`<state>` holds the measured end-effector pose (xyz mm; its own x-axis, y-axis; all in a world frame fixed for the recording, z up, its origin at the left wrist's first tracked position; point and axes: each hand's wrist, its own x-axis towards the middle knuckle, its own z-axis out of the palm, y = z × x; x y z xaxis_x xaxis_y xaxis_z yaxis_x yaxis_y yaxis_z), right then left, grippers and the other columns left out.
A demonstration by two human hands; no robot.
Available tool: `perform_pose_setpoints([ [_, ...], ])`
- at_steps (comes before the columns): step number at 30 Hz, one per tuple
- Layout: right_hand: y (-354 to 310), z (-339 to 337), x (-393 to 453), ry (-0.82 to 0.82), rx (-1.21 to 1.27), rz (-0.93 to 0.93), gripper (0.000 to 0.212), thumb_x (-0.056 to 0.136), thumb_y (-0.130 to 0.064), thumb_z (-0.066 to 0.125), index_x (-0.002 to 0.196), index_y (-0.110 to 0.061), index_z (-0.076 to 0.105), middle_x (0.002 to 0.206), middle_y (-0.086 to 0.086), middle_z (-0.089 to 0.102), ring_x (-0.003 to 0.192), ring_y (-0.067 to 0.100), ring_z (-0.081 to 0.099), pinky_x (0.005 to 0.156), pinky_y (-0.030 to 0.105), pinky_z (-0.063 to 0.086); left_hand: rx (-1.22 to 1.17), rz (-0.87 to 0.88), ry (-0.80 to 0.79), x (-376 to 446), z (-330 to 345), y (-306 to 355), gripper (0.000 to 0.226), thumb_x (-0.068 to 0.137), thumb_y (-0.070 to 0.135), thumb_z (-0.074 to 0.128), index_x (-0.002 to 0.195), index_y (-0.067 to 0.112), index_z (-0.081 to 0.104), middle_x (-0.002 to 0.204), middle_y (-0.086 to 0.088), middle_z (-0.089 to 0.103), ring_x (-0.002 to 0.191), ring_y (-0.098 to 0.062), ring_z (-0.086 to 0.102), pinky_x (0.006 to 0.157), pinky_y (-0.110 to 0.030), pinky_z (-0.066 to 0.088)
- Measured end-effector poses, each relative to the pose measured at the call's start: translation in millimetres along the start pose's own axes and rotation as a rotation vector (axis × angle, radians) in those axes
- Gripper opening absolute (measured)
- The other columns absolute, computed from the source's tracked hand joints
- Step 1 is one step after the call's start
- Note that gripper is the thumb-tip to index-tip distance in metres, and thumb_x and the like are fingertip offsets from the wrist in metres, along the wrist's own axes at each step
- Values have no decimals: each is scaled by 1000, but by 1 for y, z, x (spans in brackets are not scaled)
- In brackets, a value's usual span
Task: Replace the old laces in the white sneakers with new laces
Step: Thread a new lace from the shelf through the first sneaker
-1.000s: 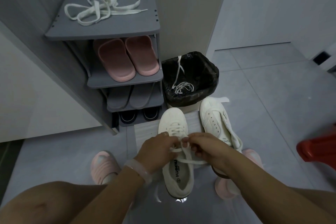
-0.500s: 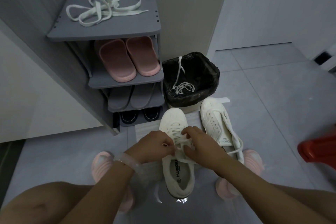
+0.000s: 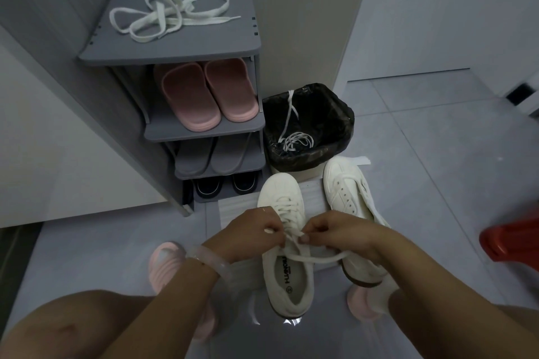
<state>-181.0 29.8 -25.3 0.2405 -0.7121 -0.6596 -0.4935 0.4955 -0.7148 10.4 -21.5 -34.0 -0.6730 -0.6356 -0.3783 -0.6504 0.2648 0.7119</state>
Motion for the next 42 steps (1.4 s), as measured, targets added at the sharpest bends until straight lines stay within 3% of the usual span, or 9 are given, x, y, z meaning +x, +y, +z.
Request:
perform_pose_setpoints([
  [5,-1,-8,-2,54,-110,-40,9,87,-15,63,82,-22,65,70,-15,59,57,-7,51,54,6,39,19,68,11,2,3,-2,15,87,20,59,87,12,71,97,14,52,90,-5,51,80,-24,42],
  [12,6,35,14,608,-638,-211,13,86,-14,51,86,-14,38,62,2,47,53,20,40,44,26,24,-4,40,21,4,4,-2,15,84,15,60,85,7,72,88,14,56,88,-7,54,77,-23,43],
  [17,1,46,12,806,-864,-172,54,32,-15,79,72,-12,44,34,-4,15,34,12,5,48,12,-8,-21,2,9,4,0,-4,20,82,7,56,70,1,71,101,14,65,85,4,56,76,-7,41],
  [21,6,47,10,776,-955,-186,70,24,-16,82,76,-16,35,28,0,35,34,12,8,52,12,-9,-23,-32,24,7,-1,-2,22,83,8,55,71,0,71,109,7,67,94,-2,57,78,-11,42],
  [25,19,42,8,604,-1077,-235,49,25,-16,82,66,-15,54,28,3,37,19,15,28,51,13,-8,-79,-76,33,8,-2,-5,22,83,8,54,67,4,70,104,9,68,87,5,54,77,-6,39],
  [29,26,35,-1,423,-1005,-243,17,80,-20,56,95,-14,50,67,9,60,61,30,61,46,26,28,-86,-10,65,7,1,-7,21,83,7,57,69,2,71,101,10,65,89,5,55,81,-11,42],
  [33,20,29,-3,549,-594,-263,7,90,-20,46,94,-19,41,57,-7,43,61,23,52,52,30,36,-73,50,51,4,5,-8,20,84,7,57,72,3,72,106,17,59,100,3,54,81,-6,40],
  [37,12,34,2,513,-616,-279,20,93,-26,48,111,-18,50,77,-8,50,69,10,47,62,26,38,-29,88,75,3,4,-8,15,82,8,59,77,4,73,107,6,68,98,-4,60,85,-21,48],
  [42,11,34,11,583,-696,-307,12,89,-19,53,98,-11,55,89,0,50,78,15,47,58,27,33,71,139,122,3,5,-8,24,81,21,56,84,4,73,108,3,67,93,-6,58,80,-21,46],
])
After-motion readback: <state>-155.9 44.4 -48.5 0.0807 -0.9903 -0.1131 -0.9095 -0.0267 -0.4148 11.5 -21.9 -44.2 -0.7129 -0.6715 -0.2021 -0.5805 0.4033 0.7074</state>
